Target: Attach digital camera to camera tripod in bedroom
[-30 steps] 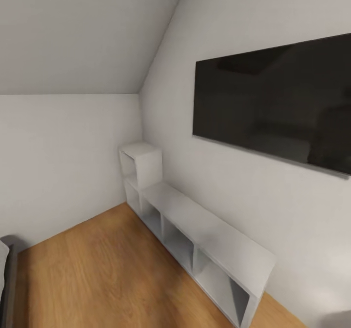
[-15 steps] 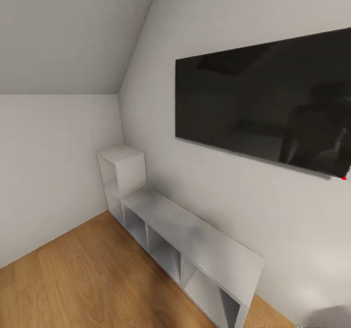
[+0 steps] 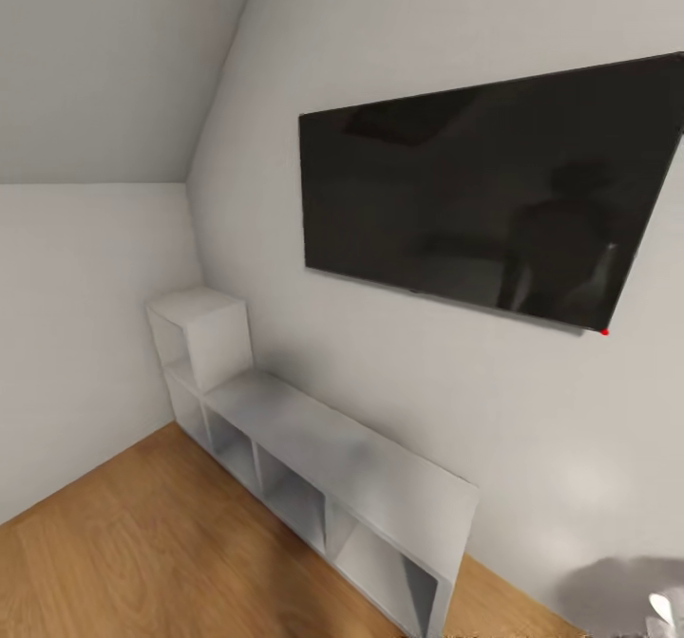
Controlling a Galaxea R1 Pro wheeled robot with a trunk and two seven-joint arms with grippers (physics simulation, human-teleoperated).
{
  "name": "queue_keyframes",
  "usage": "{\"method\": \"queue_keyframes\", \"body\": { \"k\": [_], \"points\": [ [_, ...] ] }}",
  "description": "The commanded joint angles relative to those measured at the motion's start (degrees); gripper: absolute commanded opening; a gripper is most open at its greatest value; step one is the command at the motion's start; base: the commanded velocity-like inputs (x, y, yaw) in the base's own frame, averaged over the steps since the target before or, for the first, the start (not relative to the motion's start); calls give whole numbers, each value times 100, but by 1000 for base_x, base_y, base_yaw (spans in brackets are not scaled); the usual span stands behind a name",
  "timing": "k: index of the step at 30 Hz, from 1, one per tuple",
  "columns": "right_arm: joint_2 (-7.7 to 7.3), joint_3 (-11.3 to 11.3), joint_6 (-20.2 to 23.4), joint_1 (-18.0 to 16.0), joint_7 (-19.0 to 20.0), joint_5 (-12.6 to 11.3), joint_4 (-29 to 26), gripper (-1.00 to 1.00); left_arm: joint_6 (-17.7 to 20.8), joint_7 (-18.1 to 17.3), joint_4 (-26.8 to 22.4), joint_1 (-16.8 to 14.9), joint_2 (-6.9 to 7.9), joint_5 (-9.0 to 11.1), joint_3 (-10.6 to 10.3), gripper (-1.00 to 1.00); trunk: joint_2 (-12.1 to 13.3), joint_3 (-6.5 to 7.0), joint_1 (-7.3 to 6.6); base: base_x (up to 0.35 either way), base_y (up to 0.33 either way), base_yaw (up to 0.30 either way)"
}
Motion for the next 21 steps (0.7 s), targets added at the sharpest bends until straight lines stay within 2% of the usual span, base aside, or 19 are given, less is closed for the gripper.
{"method": "queue_keyframes", "body": {
  "k": [1,21],
  "points": [
    [-1,-5,-17,0,-3,29,0,100,-9,-2,-10,4,-1,22,16,100,-2,-3,0,0,0,-246],
    [-1,-5,-17,0,-3,29,0,100,-14,-2,-10,4,-1,22,23,100,-2,-3,0,0,0,-246]
  ]
}}
